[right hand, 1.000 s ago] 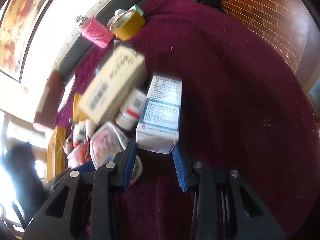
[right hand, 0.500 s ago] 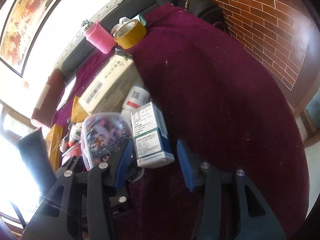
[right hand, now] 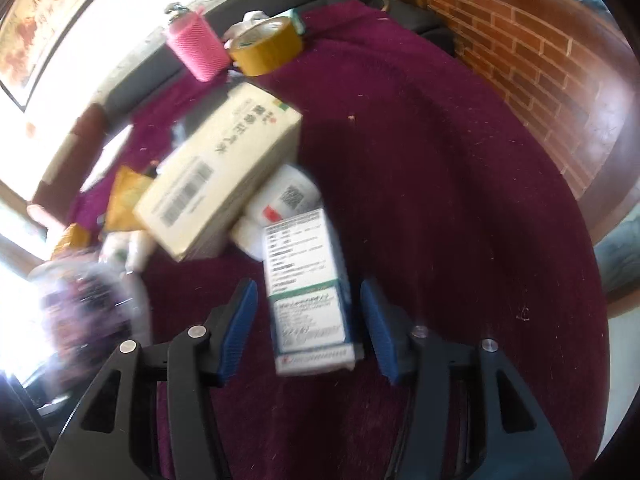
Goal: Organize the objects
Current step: 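Carry the pencil case and medicine box into the yellow-rimmed tray and open both grippers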
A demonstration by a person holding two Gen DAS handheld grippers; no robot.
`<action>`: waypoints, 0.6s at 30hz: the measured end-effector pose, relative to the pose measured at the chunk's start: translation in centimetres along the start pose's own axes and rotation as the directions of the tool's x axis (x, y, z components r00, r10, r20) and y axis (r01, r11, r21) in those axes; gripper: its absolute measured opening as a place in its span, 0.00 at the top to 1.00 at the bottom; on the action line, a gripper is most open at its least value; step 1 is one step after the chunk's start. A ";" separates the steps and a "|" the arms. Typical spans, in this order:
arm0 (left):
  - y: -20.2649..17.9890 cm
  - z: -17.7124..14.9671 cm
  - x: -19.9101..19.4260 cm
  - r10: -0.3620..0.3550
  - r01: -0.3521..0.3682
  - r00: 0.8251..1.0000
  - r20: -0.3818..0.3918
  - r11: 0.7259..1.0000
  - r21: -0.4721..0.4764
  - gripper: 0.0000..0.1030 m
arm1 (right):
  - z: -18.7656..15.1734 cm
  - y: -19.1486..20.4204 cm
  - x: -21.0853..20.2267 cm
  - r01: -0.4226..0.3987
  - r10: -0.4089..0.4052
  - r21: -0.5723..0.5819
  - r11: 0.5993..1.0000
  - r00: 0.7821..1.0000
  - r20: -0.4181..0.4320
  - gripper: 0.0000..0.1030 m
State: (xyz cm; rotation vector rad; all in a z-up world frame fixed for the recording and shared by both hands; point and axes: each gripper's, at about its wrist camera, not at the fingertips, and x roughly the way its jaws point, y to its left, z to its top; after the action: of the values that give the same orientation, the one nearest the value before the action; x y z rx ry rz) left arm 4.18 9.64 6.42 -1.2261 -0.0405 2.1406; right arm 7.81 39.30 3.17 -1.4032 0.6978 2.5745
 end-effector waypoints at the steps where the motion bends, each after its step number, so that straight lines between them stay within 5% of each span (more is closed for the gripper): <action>1: 0.4 -0.3 -0.6 -0.001 0.001 1.000 0.006 1.000 -0.003 0.76 | -0.2 0.2 -0.1 0.003 -0.003 -0.011 1.000 1.000 0.015 0.54; 3: 1.1 -0.6 -2.7 0.002 -0.002 1.000 0.031 1.000 -0.002 0.76 | -0.3 0.5 -0.6 0.009 -0.008 -0.025 1.000 1.000 0.011 0.69; 10: 4.2 -0.1 -14.2 -0.006 0.003 0.981 0.192 1.000 0.015 0.76 | -1.7 5.9 -8.3 -0.163 0.170 -0.119 0.979 0.984 0.050 0.69; 13: 5.6 1.5 -21.4 -0.024 0.019 0.959 0.283 1.000 0.022 0.76 | -0.9 10.3 -12.7 -0.288 0.304 -0.182 0.940 0.950 0.071 0.69; 18: 5.8 5.7 -35.7 0.028 -0.038 0.889 0.457 0.999 0.014 0.75 | 2.0 19.2 -21.8 -0.451 0.509 -0.333 0.828 0.853 0.113 0.69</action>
State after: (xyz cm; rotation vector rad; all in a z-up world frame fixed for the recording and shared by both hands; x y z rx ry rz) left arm 8.83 -13.12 34.68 -0.6873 -0.2000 2.4087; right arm 12.29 25.47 28.42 -1.1171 0.7384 3.2830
